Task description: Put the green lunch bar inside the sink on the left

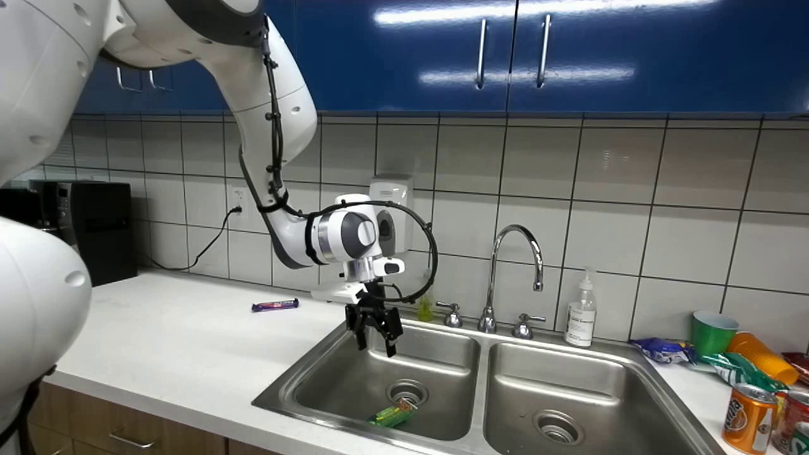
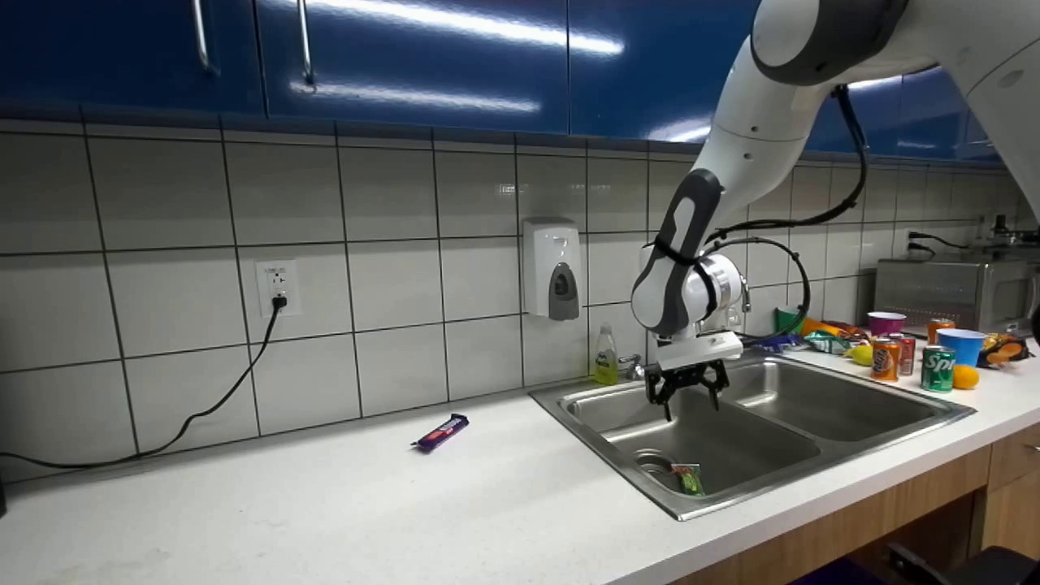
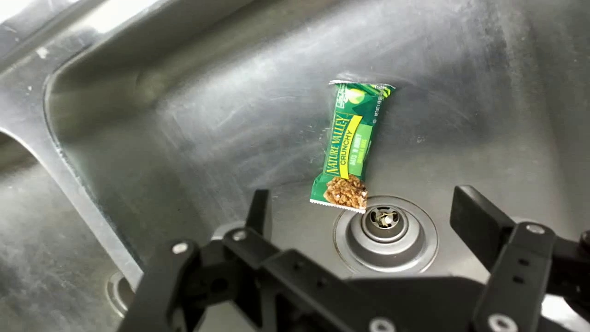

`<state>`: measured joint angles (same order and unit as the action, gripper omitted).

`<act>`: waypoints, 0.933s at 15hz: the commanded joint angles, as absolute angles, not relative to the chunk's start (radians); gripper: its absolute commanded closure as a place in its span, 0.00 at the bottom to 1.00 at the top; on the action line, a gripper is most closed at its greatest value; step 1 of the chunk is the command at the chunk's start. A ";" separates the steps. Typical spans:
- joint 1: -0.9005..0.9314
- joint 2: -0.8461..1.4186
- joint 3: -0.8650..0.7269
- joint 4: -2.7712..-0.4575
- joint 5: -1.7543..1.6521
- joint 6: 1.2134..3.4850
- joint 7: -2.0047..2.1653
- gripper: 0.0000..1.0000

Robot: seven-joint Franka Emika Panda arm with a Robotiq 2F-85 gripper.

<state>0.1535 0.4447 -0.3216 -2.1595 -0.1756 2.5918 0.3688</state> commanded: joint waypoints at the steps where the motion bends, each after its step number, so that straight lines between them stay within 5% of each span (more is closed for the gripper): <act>1: 0.130 0.294 -0.295 -2.272 -0.234 2.562 0.344 0.00; 13: 0.056 -0.085 -0.196 -2.564 -0.391 2.444 0.420 0.00; 14: 0.038 0.009 -0.181 -2.505 -0.346 2.477 0.379 0.00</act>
<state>0.1007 0.0073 -0.2431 -2.5071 -0.3470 2.4779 0.3799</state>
